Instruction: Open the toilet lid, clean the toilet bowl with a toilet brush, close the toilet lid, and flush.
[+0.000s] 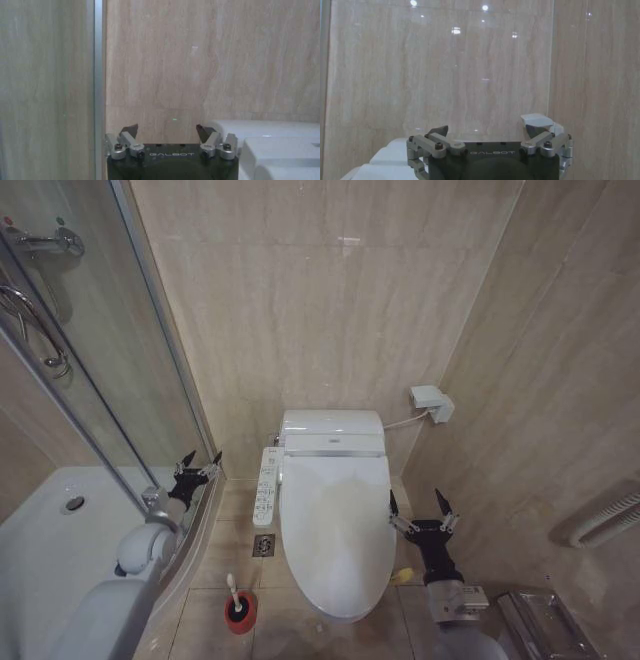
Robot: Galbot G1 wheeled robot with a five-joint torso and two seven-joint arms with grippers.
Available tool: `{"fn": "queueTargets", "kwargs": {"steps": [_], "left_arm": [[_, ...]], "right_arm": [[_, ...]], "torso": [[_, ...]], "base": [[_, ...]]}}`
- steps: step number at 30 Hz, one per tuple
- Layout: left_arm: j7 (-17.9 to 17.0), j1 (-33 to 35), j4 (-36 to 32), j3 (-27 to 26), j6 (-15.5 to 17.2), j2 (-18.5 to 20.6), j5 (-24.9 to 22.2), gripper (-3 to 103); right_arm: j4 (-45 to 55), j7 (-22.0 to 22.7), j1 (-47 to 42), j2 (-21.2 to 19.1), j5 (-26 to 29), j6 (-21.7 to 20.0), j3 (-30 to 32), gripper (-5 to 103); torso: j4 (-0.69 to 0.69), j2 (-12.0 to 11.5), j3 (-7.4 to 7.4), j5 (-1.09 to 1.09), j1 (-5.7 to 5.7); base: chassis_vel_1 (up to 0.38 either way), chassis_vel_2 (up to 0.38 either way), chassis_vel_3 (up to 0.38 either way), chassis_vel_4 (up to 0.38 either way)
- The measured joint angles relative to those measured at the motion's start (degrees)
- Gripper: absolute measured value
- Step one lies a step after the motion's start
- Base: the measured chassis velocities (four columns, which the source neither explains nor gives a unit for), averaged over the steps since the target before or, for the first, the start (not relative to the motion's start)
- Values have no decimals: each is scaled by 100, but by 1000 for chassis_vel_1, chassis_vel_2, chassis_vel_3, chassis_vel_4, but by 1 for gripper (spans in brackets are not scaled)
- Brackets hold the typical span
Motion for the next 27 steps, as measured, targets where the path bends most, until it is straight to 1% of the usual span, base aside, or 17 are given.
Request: {"fn": "queueTargets", "kwargs": {"steps": [1,8,9,13,15,16,17,18,21,22,24,27], "left_arm": [[7,-90,83,69,-23,51,-11,74],[57,-326,313,326,-71,103,-22,74],[64,-371,360,368,-79,102,-23,47],[122,-593,606,542,-136,107,-25,47],[129,-828,842,701,-173,125,-25,47],[129,-849,862,715,-177,126,-25,20],[122,-1028,1053,848,-221,132,-23,20],[122,-1028,1053,848,-221,132,-23,20],[129,-1326,1337,1089,-265,134,3,20],[160,-1423,1440,1164,-277,124,39,18],[195,-1484,1503,1216,-298,112,60,18],[265,-1716,1769,1408,-360,48,96,18]], "right_arm": [[0,0,0,0,0,0,0,100],[0,0,0,0,0,0,0,100],[0,0,0,0,0,0,0,100],[0,-1,0,0,0,0,0,100],[0,0,0,0,0,0,0,100],[0,-1,0,0,0,0,0,100],[0,0,0,0,0,0,0,100],[0,0,0,0,0,0,0,100],[0,0,0,0,0,0,0,100],[0,0,0,0,0,0,0,100],[0,0,0,0,0,0,0,100],[0,-1,0,0,0,0,0,100]], "torso": [[0,0,0,0,0],[0,0,-1,-1,0],[0,0,0,-1,0],[1,0,0,-1,0],[1,0,0,0,0],[1,0,0,0,0],[0,0,0,0,0],[0,0,0,0,0],[0,0,0,0,0],[0,0,0,0,0],[0,0,0,0,0],[0,0,0,0,0]], "base": [[0,0,0,0],[0,0,0,0],[0,0,0,0],[0,0,0,0],[0,0,0,0],[0,0,0,0],[0,0,0,0],[0,0,0,0],[0,0,0,0],[0,0,0,0],[0,0,0,0],[0,0,0,0]]}}
